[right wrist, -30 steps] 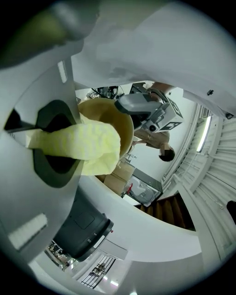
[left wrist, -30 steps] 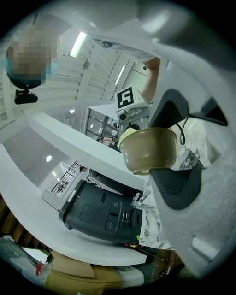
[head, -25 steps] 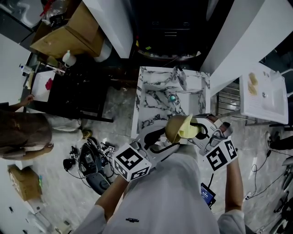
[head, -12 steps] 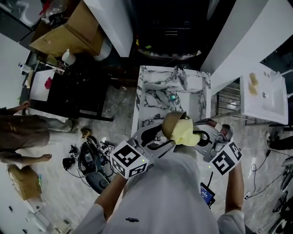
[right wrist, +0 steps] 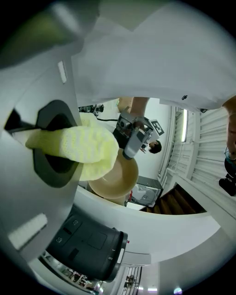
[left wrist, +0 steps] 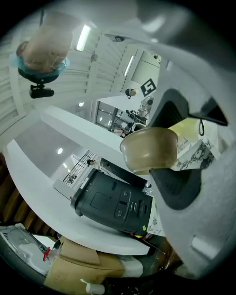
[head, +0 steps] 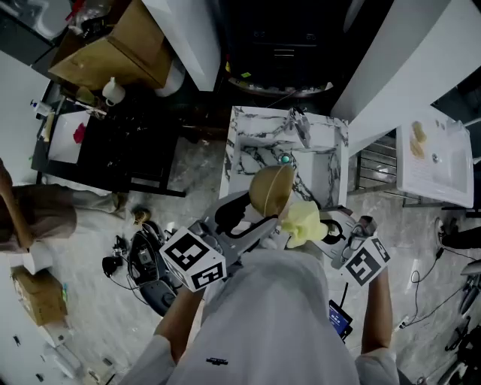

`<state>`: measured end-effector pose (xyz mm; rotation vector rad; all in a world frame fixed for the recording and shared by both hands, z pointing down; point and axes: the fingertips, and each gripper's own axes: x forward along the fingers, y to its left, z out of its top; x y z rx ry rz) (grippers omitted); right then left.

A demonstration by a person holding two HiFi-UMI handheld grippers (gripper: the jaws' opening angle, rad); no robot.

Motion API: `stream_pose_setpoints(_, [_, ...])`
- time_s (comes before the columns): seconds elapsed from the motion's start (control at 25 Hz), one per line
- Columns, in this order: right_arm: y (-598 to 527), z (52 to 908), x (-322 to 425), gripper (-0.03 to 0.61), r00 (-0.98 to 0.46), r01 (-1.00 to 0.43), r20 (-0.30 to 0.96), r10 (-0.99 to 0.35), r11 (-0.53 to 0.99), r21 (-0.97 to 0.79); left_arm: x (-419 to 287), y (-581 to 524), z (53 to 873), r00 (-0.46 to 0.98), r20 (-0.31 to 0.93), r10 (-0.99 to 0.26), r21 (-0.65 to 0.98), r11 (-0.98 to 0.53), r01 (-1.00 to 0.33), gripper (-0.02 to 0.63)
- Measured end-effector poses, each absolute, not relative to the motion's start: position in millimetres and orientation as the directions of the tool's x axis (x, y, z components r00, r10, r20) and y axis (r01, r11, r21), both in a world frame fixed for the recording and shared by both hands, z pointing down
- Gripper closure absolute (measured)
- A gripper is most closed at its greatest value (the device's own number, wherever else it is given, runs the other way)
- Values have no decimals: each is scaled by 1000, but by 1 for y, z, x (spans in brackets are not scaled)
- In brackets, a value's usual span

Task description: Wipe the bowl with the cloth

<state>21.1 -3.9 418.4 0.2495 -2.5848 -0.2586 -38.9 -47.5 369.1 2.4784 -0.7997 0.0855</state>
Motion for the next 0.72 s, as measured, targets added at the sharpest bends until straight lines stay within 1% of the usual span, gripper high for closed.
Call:
stream_pose_setpoints(0.16, [5, 431, 7, 548, -860, -143, 461, -218, 971, 193, -35, -51, 361, 821, 192, -538, 469, -684, -559, 334])
stream_pose_setpoints(0.4, [8, 436, -15, 548, -885, -222, 384, -263, 964, 147, -31, -53, 356, 816, 178, -549, 472, -680, -561, 336])
stream_pose_setpoints(0.6, [-2, 433, -25, 546, -874, -353, 306, -377, 926, 135, -28, -56, 355, 811, 171, -559, 474, -675, -565, 334])
stream_pose_setpoints(0.72, [-7, 436, -25, 546, -856, -406, 300, -420, 907, 111, -25, -55, 355, 811, 168, -560, 474, -676, -565, 336])
